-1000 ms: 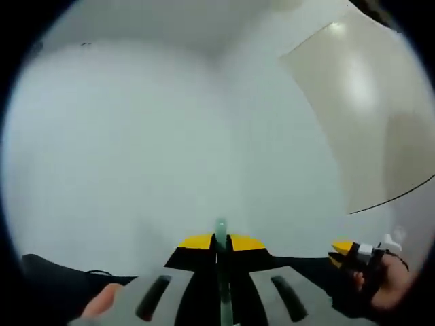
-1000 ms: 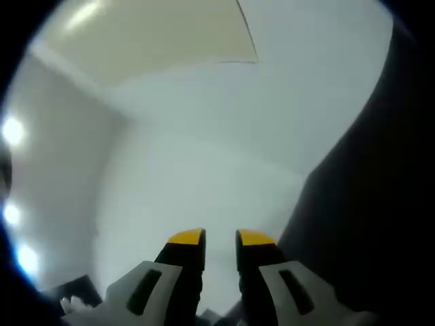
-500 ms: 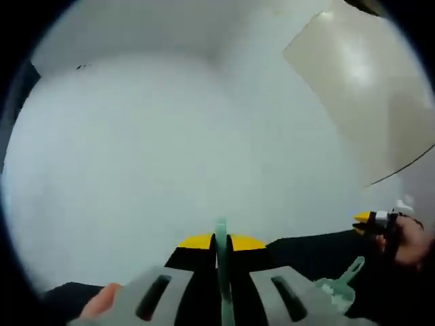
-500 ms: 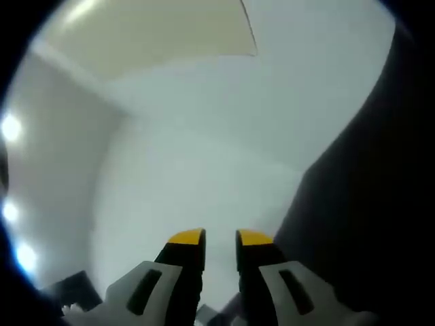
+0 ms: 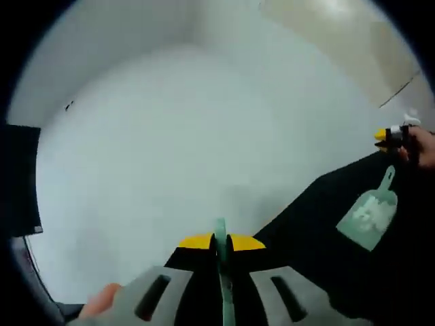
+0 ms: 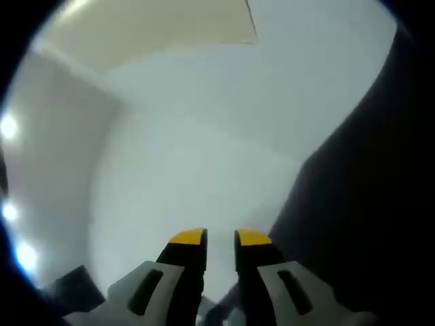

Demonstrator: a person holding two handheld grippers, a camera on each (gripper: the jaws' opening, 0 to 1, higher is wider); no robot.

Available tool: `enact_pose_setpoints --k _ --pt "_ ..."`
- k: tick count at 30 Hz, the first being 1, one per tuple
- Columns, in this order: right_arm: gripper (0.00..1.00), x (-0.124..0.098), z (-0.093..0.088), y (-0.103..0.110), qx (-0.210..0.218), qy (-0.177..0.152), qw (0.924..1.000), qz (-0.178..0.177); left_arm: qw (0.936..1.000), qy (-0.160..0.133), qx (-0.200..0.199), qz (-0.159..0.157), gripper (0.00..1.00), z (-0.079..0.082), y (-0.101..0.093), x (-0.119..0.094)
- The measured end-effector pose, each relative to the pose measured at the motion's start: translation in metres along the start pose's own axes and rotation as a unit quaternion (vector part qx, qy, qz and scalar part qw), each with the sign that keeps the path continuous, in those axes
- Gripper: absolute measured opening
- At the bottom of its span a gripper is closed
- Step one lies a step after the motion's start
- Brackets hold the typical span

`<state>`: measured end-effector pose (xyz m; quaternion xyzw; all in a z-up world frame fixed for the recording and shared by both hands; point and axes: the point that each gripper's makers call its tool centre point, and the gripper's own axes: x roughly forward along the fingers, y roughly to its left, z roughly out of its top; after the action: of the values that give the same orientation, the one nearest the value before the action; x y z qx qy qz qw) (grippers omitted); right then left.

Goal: Pick up the broom and sweep the trash on the tabletop into the dustpan.

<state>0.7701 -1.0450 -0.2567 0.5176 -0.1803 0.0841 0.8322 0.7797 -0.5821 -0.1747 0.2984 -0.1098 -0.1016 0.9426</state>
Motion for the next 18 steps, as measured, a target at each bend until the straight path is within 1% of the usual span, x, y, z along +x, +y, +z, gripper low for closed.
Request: enact_pose_setpoints --k 2,4,5,6,7,8,9,10,11,12,14,15,17,18 --pt "0.18 0.0 -0.007 -0.001 -0.005 0.017 0.9998 -0.007 0.9995 0.014 0.028 -0.004 0.05 -0.014 -0.008 -0.008" --pt "0.18 -0.001 -0.019 0.0 0.012 0.053 0.9983 -0.022 0.9996 0.013 0.026 -0.006 0.05 -0.022 -0.014 -0.014" --pt "0.18 -0.002 -0.022 0.0 0.025 0.062 0.9974 -0.027 0.9996 0.007 0.029 0.0 0.05 -0.024 -0.015 -0.019" --pt "0.18 -0.004 -0.027 -0.003 0.045 0.075 0.9952 -0.044 0.9992 -0.004 0.041 0.003 0.05 -0.026 -0.018 -0.023" --pt "0.18 -0.009 -0.034 -0.011 0.047 0.093 0.9918 -0.074 0.9991 -0.004 0.043 0.003 0.05 -0.031 -0.022 -0.027" --pt "0.18 -0.015 -0.041 -0.016 0.051 0.108 0.9882 -0.096 0.9988 -0.007 0.048 0.003 0.05 -0.035 -0.026 -0.03" --pt "0.19 -0.02 -0.045 -0.015 0.069 0.11 0.9863 -0.102 0.9978 -0.004 0.067 0.001 0.05 -0.041 -0.03 -0.031" --pt "0.21 -0.029 -0.051 -0.015 0.078 0.119 0.9829 -0.117 0.9957 -0.035 0.085 -0.009 0.05 -0.038 -0.039 -0.031" --pt "0.26 -0.035 -0.056 -0.015 0.079 0.125 0.9806 -0.128 0.9958 -0.04 0.081 -0.018 0.05 -0.039 -0.045 -0.034" --pt "0.28 -0.04 -0.059 -0.012 0.087 0.126 0.9789 -0.135 0.9958 -0.037 0.082 -0.017 0.05 -0.041 -0.047 -0.034" --pt "0.31 -0.047 -0.062 -0.007 0.119 0.112 0.9757 -0.146 0.995 -0.042 0.088 -0.021 0.04 -0.04 -0.053 -0.033" --pt "0.31 -0.05 -0.066 -0.005 0.119 0.117 0.9747 -0.149 0.9948 -0.043 0.09 -0.023 0.04 -0.041 -0.056 -0.032" --pt "0.32 -0.052 -0.074 -0.001 0.121 0.126 0.9726 -0.153 0.9951 -0.046 0.073 -0.047 0.04 -0.044 -0.068 -0.03" --pt "0.32 -0.053 -0.079 0.002 0.116 0.132 0.972 -0.156 0.9937 -0.042 0.091 -0.051 0.04 -0.045 -0.07 -0.029"
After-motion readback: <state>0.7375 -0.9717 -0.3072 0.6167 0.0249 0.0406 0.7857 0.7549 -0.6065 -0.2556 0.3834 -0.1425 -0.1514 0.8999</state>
